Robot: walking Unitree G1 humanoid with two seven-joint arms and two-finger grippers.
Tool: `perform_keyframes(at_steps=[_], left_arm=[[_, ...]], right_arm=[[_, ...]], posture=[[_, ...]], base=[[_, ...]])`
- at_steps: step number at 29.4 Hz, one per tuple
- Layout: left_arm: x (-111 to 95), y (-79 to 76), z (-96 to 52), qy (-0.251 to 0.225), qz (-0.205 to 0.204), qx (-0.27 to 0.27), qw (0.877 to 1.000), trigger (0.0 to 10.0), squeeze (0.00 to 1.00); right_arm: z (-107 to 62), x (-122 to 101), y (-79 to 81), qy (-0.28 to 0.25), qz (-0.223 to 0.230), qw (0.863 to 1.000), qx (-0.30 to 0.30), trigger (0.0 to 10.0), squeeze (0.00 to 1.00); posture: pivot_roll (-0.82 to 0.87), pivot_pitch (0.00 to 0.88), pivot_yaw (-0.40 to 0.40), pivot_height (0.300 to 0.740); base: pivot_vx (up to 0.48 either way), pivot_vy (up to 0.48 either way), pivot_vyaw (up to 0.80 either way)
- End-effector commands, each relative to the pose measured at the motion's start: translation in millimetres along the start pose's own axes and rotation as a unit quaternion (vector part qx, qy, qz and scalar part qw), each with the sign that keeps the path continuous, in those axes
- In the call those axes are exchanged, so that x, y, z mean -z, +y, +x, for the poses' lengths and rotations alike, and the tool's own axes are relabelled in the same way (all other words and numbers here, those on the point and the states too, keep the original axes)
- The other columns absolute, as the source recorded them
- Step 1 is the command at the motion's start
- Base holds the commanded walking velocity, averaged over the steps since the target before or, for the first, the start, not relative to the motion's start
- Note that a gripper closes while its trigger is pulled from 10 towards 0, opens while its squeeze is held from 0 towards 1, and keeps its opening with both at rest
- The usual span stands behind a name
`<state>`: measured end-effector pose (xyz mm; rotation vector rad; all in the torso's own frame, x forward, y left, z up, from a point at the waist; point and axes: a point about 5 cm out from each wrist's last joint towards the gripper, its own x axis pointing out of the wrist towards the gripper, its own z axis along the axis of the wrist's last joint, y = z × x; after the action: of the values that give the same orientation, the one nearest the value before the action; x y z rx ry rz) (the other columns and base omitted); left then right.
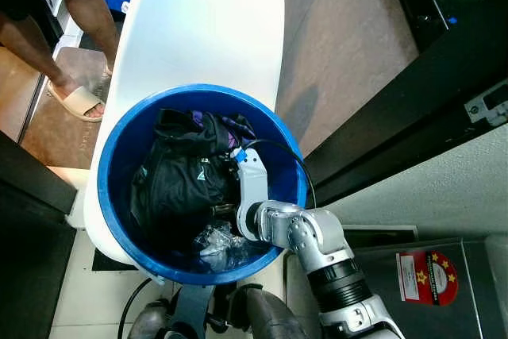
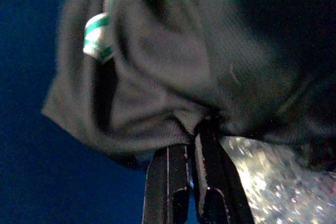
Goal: Clothes washing
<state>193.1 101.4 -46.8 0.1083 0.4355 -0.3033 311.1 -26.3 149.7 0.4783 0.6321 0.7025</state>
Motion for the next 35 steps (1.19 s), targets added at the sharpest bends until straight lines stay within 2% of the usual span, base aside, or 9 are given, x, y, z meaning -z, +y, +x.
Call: perform_keyframes(at_steps=[1,4,10,14,17,26,29,34,35], left_arm=[[59.6,-22.6,-35.7,0.132,-0.032,0.024,0.990,10.0,0.00],[55.3,-14.5,-29.2,0.131,-0.024,0.021,0.991,10.0,0.00],[51.5,-8.9,-23.9,0.131,-0.019,0.019,0.991,10.0,0.00],[47.6,0.0,-17.9,0.135,-0.008,0.020,0.991,10.0,0.00],[46.6,3.9,-16.5,0.136,-0.004,0.019,0.990,10.0,0.00],[43.3,20.1,-13.2,0.139,0.001,0.004,0.990,10.0,0.00],[41.0,34.1,-11.3,0.141,0.002,-0.011,0.990,10.0,0.00],[40.2,38.9,-10.8,0.141,0.000,-0.019,0.990,10.0,0.00],[39.5,41.3,-10.3,0.141,-0.001,-0.021,0.990,10.0,0.00]], right_arm=[[20.3,-8.5,81.0,-0.037,0.072,0.983,-0.163,0.0,0.00],[17.5,-23.2,87.2,-0.067,0.089,0.976,-0.188,0.0,0.00],[14.8,-34.1,92.3,-0.086,0.098,0.969,-0.208,0.0,0.00],[7.6,-57.7,101.6,-0.129,0.108,0.953,-0.253,0.0,0.00],[5.1,-65.5,103.9,-0.141,0.109,0.948,-0.264,0.0,0.00],[3.7,-80.6,106.2,-0.166,0.109,0.941,-0.274,0.0,0.00],[3.2,-93.3,106.4,-0.190,0.099,0.938,-0.273,0.0,0.00],[3.9,-99.9,104.6,-0.206,0.084,0.939,-0.260,0.0,0.00],[5.6,-104.3,102.3,-0.219,0.066,0.943,-0.242,0.0,0.00]], posture=[[0.15,0.343,-0.232,0.740],[0.15,0.301,-0.227,0.740],[0.15,0.257,-0.219,0.740],[0.17,0.176,-0.202,0.740],[0.18,0.160,-0.198,0.740],[0.19,0.096,-0.186,0.740],[0.21,0.051,-0.169,0.740],[0.21,0.037,-0.165,0.740],[0.22,0.026,-0.162,0.740]], base=[[0.000,0.000,0.00],[0.000,0.000,0.00],[0.000,0.000,0.00],[0.000,0.000,0.00],[0.000,0.000,0.00],[0.000,0.000,0.00],[0.000,0.000,0.00],[0.000,0.000,0.00],[0.000,0.000,0.00]])
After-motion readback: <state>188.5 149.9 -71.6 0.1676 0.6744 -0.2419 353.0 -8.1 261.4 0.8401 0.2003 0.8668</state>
